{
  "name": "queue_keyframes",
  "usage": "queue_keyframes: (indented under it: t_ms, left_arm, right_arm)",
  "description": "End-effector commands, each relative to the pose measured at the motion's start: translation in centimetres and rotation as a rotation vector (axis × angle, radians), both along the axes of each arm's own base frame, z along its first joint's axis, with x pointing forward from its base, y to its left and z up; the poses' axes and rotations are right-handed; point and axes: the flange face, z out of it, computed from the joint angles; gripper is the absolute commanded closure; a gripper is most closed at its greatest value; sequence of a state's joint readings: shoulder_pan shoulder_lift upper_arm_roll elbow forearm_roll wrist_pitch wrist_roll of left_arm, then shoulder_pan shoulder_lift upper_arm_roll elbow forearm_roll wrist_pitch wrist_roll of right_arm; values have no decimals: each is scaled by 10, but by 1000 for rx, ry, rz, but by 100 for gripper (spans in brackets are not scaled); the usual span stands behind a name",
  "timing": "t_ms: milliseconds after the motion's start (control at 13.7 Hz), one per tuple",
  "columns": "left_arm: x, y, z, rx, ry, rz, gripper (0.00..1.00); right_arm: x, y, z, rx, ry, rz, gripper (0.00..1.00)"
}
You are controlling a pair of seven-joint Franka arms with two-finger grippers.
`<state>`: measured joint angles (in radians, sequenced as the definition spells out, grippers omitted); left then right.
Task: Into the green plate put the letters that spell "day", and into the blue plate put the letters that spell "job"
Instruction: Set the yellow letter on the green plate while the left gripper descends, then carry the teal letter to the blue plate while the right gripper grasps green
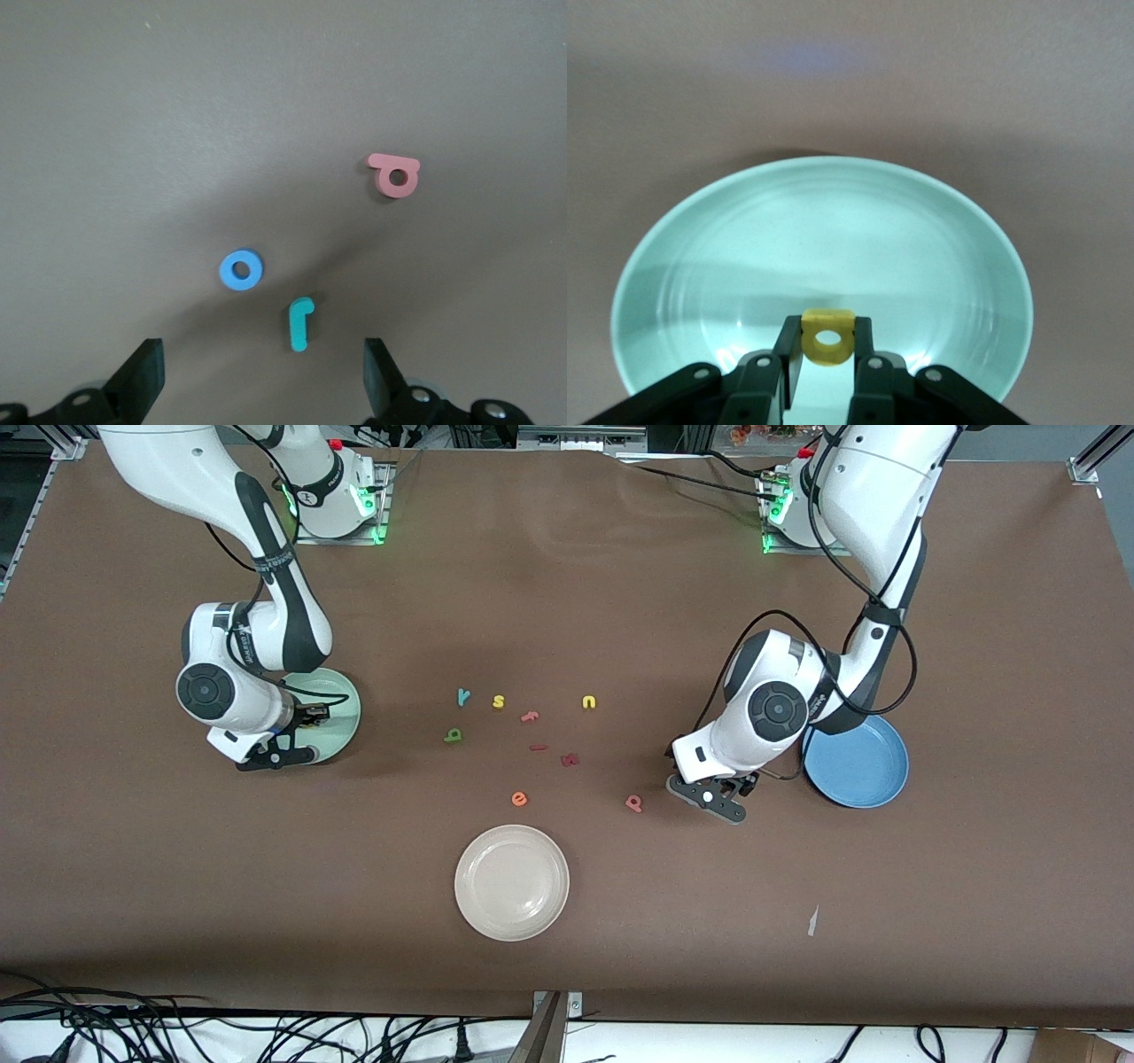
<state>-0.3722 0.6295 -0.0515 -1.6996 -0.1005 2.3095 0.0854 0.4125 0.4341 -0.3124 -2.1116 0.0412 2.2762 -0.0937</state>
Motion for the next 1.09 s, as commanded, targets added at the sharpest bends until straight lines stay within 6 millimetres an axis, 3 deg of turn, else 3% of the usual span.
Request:
queue_keyframes:
  t_ms: [0, 73, 292, 438, 584, 657, 803, 1022]
  left_arm:
    - [-11, -1, -23, -52, -4, 58, 1]
    - [-17, -4, -30, -53, -16, 52, 1]
    - [-30, -10, -41, -42, 1, 37, 1]
    - [-35, -14, -45, -35, 7, 21, 1]
    - [-36, -14, -49, -32, 13, 21, 2]
    - [-36, -14, -52, -32, 13, 22, 8]
    - [-36, -13, -61, -35, -3, 20, 11]
    - [-35, -13, -63, -36, -9, 17, 24]
  right_arm:
    - [-3, -3, -4, 9, 3, -12, 40]
    - [-2, -3, -3, 8, 5, -16, 0]
    - [10, 13, 23, 5, 14, -54, 0]
    - [25, 50, 48, -3, 19, -109, 0]
    - [27, 102, 62, -1, -16, -166, 0]
    - [26, 121, 64, 0, -31, -190, 0]
    - [21, 150, 63, -4, -67, -249, 0]
    - [7, 206, 48, -4, -127, -350, 1]
